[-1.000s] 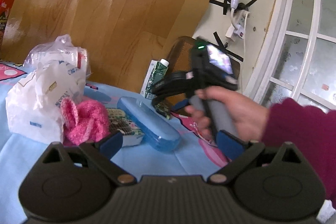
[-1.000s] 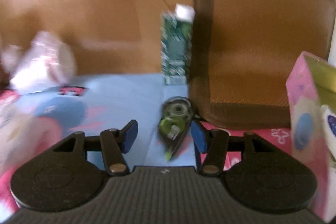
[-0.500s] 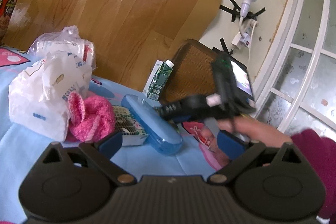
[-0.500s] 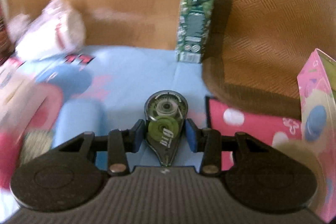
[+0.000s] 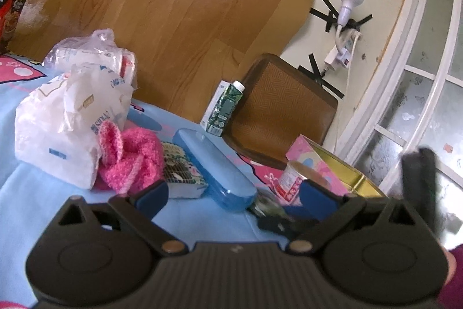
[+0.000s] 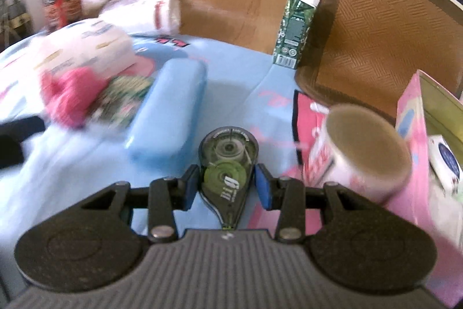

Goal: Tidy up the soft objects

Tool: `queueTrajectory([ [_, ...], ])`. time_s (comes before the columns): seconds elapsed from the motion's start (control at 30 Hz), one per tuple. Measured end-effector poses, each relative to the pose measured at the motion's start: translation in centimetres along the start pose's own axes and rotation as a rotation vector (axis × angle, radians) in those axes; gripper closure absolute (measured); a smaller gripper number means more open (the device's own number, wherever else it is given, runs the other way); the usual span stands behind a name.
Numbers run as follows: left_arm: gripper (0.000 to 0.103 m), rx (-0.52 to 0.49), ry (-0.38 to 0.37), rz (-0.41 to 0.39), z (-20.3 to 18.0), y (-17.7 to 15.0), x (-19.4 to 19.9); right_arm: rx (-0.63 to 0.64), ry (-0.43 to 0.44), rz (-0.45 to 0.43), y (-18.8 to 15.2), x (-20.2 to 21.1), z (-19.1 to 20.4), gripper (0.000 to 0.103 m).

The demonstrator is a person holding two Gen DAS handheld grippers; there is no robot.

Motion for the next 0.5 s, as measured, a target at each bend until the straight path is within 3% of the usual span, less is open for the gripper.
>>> queueTrajectory([
  [0.3, 0.001, -0.050, -0.034, 0.053, -1.0, -0.6, -0.6, 0.012, 0.049, -0.124, -7.4, 6.5, 1.9, 0.059],
  [0.5, 0.001, -0.066, -0.026, 0.081, -1.3, -0.8, -1.0, -0.028, 0.064, -0.208, -9.0, 7.0, 2.0, 0.056],
])
Point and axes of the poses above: each gripper's, at about its wrist camera, not at the fingertips, and x roughly against the way its jaws point, z to its left, y to its top, the point moved 3 cm from there along -x, roughly the way its jaws point, and after that the axes turned 2 degrees about x, right-handed, at the moved point
